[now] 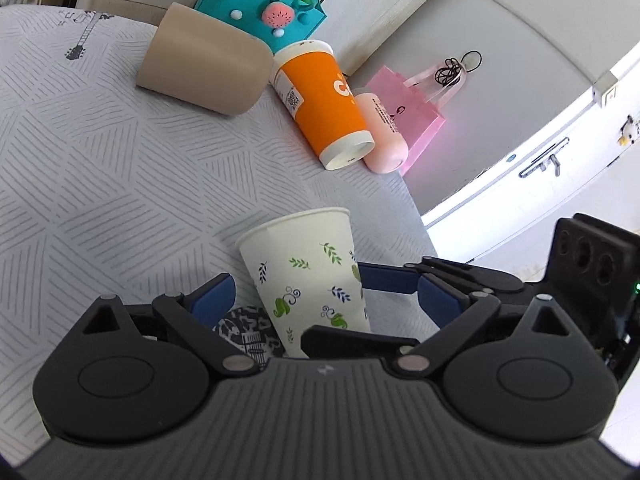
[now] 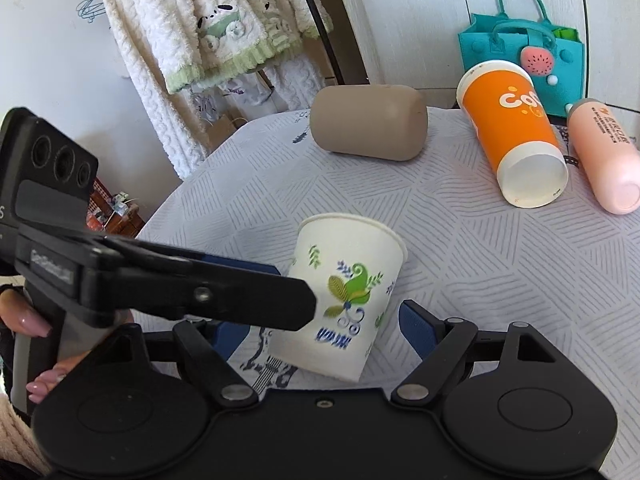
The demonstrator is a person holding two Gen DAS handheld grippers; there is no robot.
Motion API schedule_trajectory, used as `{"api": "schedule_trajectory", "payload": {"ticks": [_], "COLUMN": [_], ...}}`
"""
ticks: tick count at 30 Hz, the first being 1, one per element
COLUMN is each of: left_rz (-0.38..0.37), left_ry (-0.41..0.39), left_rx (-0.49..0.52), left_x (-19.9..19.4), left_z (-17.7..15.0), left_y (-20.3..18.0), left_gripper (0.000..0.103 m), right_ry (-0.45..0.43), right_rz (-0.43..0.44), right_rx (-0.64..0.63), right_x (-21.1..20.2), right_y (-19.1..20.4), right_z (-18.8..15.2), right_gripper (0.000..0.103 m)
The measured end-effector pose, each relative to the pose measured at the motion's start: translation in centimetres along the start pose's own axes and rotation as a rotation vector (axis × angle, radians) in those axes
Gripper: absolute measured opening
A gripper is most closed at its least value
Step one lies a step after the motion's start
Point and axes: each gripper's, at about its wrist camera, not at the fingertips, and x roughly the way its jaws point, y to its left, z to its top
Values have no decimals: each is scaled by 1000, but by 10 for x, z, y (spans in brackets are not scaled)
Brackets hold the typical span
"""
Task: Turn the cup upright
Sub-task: 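Lower the upright white cup onto the cloth with the right tool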
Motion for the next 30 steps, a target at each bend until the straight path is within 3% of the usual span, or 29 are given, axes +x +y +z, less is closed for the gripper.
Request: {"api": "schedule_trajectory", "payload": {"ticks": [3,5,6,9,18,25,30], "left_rz": [4,-24,-31,6,-9,88,118], "left_ry": [12,25,24,-6,-57,-137,-192], "left_rx": [1,-10,-2,48,110,257,317], "left_x": [5,8,9,9,-1,-15,-27], "left_z": [-1,-1,-1,-4,-8,-10,-4], "left_y": [1,3,3,-1,-1,-15,-16], "left_gripper": [92,80,77,75,74,59,58], "right_ry": [21,39,49,56,-17,-78,-151], "right_rz": [28,57,67,68,70,30,-27], "right_rx": [25,42,44,30,-68,-216,-347], "right_x": [5,8,10,12,4,4,7], "right_y": [-7,-11,-12,-11,-6,11,28], "right_z": [3,5,5,3,-1,1,5], "right_gripper": [85,84,79,72,71,71,71]}}
